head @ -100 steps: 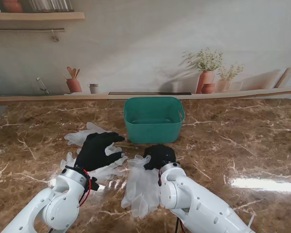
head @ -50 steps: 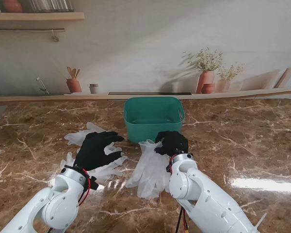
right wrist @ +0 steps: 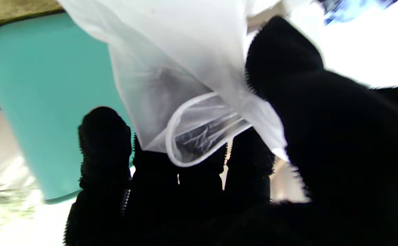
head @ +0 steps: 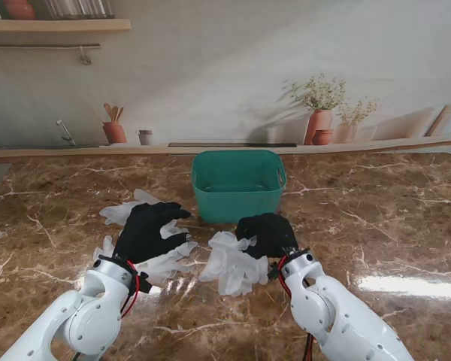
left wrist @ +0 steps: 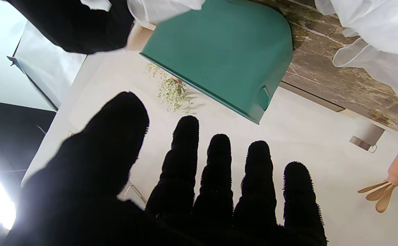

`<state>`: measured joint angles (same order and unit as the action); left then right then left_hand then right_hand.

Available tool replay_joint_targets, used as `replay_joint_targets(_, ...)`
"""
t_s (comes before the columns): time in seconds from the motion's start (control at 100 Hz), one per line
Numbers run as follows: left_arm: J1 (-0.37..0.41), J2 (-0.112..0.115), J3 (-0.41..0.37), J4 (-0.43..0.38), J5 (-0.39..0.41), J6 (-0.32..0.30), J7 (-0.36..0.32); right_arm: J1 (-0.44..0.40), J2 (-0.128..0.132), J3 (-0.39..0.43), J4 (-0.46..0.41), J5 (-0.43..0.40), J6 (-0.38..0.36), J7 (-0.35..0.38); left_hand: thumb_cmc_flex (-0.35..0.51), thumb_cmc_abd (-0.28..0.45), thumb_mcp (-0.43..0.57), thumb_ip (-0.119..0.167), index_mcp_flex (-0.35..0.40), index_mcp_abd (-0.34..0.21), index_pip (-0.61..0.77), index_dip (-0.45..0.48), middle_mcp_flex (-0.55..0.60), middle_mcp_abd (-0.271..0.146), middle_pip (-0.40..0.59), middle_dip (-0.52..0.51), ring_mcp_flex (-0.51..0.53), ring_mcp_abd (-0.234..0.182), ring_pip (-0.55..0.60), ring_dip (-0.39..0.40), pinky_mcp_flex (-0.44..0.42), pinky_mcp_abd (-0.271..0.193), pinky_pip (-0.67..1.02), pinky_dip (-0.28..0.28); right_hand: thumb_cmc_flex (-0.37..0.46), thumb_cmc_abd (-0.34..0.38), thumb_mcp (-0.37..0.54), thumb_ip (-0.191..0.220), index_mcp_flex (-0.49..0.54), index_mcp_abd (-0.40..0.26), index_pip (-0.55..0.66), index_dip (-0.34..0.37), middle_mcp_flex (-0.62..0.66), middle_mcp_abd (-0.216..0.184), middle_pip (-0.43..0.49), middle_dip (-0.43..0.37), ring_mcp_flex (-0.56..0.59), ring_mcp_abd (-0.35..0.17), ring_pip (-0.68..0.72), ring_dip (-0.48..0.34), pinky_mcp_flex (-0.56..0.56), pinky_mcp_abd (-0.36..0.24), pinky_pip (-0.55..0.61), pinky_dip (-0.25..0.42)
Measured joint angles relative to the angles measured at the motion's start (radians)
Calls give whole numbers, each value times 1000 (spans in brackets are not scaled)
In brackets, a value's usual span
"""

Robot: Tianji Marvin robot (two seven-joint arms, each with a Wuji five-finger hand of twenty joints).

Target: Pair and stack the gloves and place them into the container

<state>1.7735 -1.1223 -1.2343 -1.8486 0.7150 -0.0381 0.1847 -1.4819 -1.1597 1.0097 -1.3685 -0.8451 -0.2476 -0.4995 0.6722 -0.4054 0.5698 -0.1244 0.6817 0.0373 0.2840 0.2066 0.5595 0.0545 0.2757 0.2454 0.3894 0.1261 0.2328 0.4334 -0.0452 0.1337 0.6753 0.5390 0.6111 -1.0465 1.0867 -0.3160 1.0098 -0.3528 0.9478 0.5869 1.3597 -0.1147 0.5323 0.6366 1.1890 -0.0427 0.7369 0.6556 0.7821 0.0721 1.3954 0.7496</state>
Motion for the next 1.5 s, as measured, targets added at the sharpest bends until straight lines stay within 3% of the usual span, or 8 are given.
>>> replay_joint_targets(0.4, -1, 0, 5, 0, -4, -3, -2, -58, 52, -39, 9, -95, -68, 1, 0, 0, 0, 0, 0, -5, 0, 0, 0, -1, 0, 0, 0, -1, -11, -6, 0, 0, -15, 0, -18, 15, 11, 0, 0, -13, 1, 0, -1, -7, 0, 0, 2, -5, -2, 1, -22, -10, 0, 0)
replay_joint_targets(0.59, -2, 0, 8, 0, -4, 1, -2, -72, 66, -9, -19, -88, -98, 224, 0, 0, 0, 0, 0, -5, 0, 0, 0, -1, 0, 0, 0, -1, -11, -6, 0, 0, -25, 0, -182, 166, -13, 0, -76, 77, -153, -126, -132, -4, -93, -37, -139, -12, -139, -11, -159, -10, -126, -12)
replay_joint_targets(0.67, -2, 0, 9, 0, -4, 4, -2, -89, 79, 29, -67, -71, -146, 367, 0, 0, 0, 0, 0, -5, 0, 0, 0, -1, 0, 0, 0, -1, -11, -6, 0, 0, -25, 0, -322, 300, -72, 116, -80, 135, -353, -50, -211, 9, -130, -74, -233, -5, -199, -21, -243, -10, -189, -1)
replay_joint_targets(0.76, -2, 0, 9, 0, -4, 4, -1, -114, 93, 67, -118, -54, -178, 427, 0, 0, 0, 0, 0, -5, 0, 0, 0, -1, 0, 0, 0, -1, -11, -6, 0, 0, -25, 0, -390, 369, -157, 120, -119, 147, -453, -37, -287, 10, -159, -86, -311, -3, -243, -38, -301, -10, -246, 10)
replay_joint_targets(0.88, -2, -1, 5, 0, -3, 3, 0, -159, 104, 129, -198, -82, -188, 434, 0, 0, 0, 0, 0, -5, 0, 0, 0, -1, 0, 0, 0, -1, -11, -6, 0, 0, -25, 0, -391, 512, -356, 185, -149, 154, -476, -36, -317, 11, -178, -87, -329, -2, -272, -38, -321, -10, -285, 33)
replay_joint_targets(1.05, 2, -1, -2, 0, -3, -1, 5, -188, 105, 167, -271, -123, -199, 354, 0, 0, 0, 0, 0, -5, 0, 0, 0, -1, 0, 0, 0, -1, -11, -6, 0, 0, -25, 0, -217, 472, -424, 235, -145, 153, -441, -51, -312, 11, -177, -87, -324, -3, -257, -38, -291, 1, -297, 35)
replay_joint_targets(1.2, 13, -3, -10, -8, -1, -8, 20, -126, 110, 124, -271, -212, -203, 307, 0, 10, 4, 0, 0, -5, 0, 0, 0, -1, 0, 0, 0, -1, -11, -6, 0, 0, -25, 0, -111, 269, 112, 142, -160, 140, -370, -147, -321, -3, -198, -76, -292, -27, -314, -101, -263, 0, -366, -37)
replay_joint_targets(1.5, 41, -5, -43, -36, 6, -12, 20, 106, 128, -104, -165, -217, -191, 365, 0, 10, 4, 0, 0, -5, 0, 0, 0, -1, 0, 0, 0, -1, -11, -6, 0, 0, -25, 0, -49, 221, 184, 163, -395, 231, -653, -154, -598, -11, -333, -307, -420, -69, -542, -292, -322, -27, -528, -123)
